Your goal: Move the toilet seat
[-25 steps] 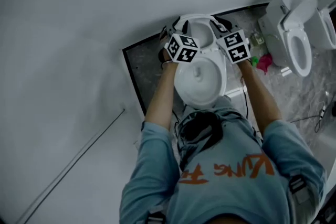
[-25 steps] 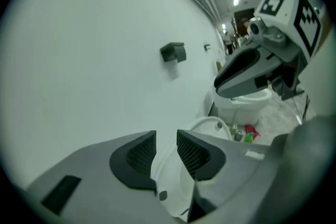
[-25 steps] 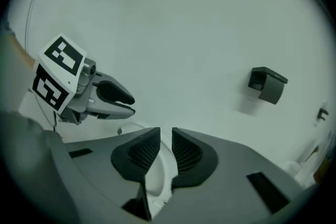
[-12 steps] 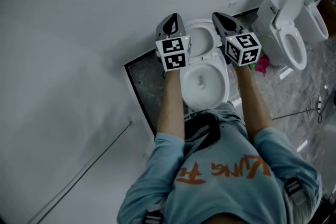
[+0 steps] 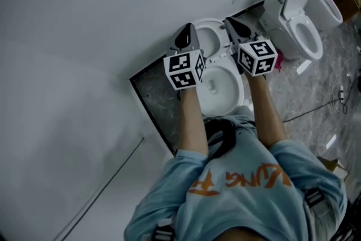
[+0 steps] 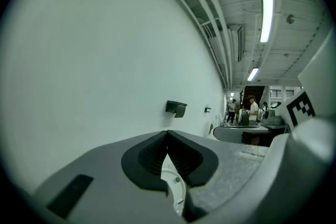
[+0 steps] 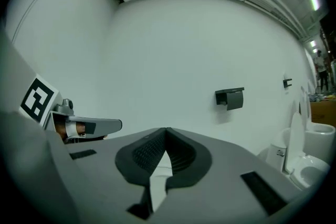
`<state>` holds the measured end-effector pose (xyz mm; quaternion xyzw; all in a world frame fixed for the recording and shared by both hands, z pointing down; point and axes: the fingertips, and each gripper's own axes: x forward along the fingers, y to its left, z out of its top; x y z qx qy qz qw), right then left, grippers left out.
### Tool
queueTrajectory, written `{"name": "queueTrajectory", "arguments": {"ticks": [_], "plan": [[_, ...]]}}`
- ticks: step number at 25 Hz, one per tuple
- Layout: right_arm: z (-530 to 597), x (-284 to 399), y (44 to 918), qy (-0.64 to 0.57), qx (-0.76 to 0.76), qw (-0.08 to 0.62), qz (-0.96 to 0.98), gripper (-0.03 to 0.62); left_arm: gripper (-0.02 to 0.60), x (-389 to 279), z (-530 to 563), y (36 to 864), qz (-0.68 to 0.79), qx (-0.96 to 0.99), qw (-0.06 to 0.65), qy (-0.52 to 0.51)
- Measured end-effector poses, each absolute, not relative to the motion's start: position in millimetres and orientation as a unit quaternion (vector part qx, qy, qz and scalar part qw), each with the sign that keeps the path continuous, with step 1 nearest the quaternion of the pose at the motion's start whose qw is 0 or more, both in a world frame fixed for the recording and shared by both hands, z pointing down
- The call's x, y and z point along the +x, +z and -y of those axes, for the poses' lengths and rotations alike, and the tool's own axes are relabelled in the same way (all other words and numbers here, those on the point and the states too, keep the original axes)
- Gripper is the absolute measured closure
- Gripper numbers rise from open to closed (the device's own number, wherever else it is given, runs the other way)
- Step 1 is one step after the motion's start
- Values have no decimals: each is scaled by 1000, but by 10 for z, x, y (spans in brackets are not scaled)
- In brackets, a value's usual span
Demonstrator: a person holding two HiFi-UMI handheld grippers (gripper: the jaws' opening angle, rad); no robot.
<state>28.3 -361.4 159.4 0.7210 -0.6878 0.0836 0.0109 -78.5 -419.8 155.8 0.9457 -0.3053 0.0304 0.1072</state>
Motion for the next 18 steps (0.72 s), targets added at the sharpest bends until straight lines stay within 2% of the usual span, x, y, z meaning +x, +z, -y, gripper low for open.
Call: {"name": "queueTrajectory", "arguments": {"ticks": [18], "plan": [[3767,592,1549,70,736,48,672,594,580,-514,4547,1658,297,948,105,52]]}}
